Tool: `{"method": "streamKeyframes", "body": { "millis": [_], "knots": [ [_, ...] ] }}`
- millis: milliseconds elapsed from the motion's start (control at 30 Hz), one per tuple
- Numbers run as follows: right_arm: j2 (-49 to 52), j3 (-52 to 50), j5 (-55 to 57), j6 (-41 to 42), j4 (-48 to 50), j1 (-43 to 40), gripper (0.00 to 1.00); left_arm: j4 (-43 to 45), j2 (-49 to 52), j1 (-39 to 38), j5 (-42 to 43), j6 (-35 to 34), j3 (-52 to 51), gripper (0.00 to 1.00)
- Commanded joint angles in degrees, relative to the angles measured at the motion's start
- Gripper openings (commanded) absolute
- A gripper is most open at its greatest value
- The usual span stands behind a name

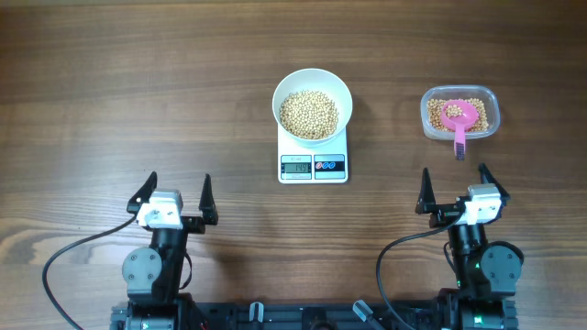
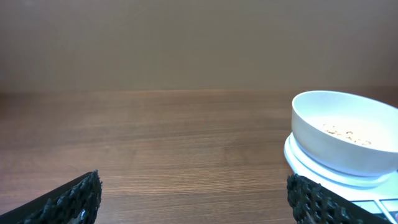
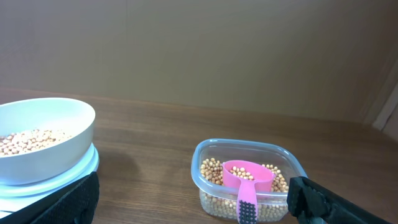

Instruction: Scoop item into bowl and weigh 150g on scale

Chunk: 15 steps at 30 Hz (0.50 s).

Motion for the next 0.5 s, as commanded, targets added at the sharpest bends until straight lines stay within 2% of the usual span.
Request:
{"method": "streamKeyframes", "body": {
  "millis": [0,400,467],
  "knots": [
    [-0.68,-0.11,0.81,-0.22,0.26,0.44,1.00,-0.55,-0.59,0.31,-1.88,3.48,-0.26,1.00],
    [-0.68,-0.11,0.81,-0.22,0.26,0.44,1.00,-0.57,-0.59,0.31,-2.32,2.80,-0.26,1.00],
    [-0.68,-0.11,0.81,-0.20,0.26,0.44,1.00,-0.50,-0.59,0.31,-3.74,-0.35,-0.26,1.00]
  ]
}}
